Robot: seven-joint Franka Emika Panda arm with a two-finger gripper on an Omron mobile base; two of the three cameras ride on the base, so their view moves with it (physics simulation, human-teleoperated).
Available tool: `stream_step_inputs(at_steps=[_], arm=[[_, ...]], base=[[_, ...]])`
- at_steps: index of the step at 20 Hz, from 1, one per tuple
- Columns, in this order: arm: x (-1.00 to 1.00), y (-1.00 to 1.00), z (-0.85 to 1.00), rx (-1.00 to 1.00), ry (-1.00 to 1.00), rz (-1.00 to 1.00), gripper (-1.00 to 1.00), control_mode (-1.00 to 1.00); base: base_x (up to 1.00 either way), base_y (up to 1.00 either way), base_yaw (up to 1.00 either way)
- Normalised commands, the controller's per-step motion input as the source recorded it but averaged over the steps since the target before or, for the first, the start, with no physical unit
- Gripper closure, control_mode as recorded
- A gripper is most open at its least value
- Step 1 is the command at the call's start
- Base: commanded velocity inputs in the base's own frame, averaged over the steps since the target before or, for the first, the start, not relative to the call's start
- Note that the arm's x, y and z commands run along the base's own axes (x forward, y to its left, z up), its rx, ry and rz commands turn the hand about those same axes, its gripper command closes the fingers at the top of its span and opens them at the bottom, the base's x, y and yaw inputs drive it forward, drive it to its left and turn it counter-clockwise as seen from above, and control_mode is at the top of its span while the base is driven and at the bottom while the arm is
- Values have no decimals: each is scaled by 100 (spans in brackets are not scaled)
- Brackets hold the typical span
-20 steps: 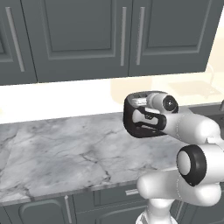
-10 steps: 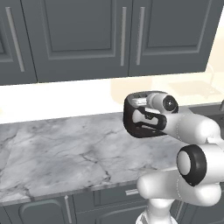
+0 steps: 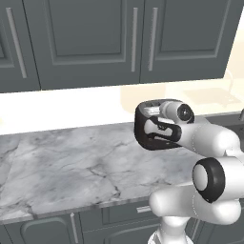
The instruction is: Start the toaster. Once the lever pops up, take the bread to the plate on the dining counter.
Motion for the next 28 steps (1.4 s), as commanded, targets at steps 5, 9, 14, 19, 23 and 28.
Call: stream_step_inputs(at_steps=[5,9,14,19,23,28], arm=[[0,0,0,0,0,0,-100,-100],[0,0,0,0,0,0,-100,-100],[0,0,0,0,0,0,-100,-100],[0,0,0,0,0,0,-100,-100],[0,0,0,0,0,0,-100,-100],[0,0,0,0,0,0,-100,-100]], base=[[0,0,0],[0,0,0],[0,0,0],[0,0,0],[0,0,0],[0,0,0]])
